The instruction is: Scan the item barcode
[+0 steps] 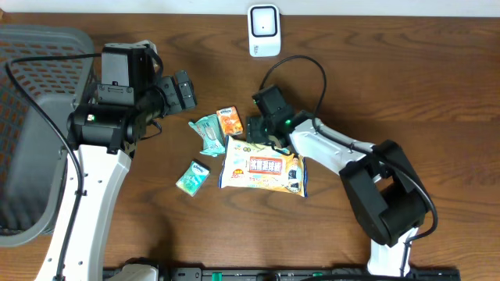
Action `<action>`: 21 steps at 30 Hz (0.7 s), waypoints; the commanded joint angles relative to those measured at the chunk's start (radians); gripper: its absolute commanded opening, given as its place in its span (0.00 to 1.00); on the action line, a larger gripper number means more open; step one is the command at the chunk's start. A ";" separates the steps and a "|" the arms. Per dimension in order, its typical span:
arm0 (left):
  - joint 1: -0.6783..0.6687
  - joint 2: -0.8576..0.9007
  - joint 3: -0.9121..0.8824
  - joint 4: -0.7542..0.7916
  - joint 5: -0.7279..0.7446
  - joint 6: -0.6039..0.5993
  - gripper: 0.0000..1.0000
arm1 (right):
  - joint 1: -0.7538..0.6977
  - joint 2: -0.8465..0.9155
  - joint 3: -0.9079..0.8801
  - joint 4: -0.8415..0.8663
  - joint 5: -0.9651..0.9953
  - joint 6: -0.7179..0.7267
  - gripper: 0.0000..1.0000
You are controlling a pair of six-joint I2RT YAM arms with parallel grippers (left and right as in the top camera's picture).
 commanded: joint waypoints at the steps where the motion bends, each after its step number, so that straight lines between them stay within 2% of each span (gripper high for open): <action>1: 0.005 -0.001 0.004 -0.002 -0.009 0.006 0.98 | 0.027 0.042 -0.008 -0.030 0.057 -0.023 0.72; 6: 0.005 -0.001 0.004 -0.002 -0.009 0.006 0.98 | 0.027 0.042 -0.008 -0.061 0.062 -0.023 0.56; 15: 0.005 -0.001 0.004 -0.002 -0.009 0.006 0.98 | 0.003 -0.076 -0.005 -0.079 0.031 -0.022 0.52; 21: 0.005 -0.001 0.004 -0.002 -0.009 0.006 0.98 | -0.026 -0.156 -0.005 -0.127 0.020 -0.023 0.32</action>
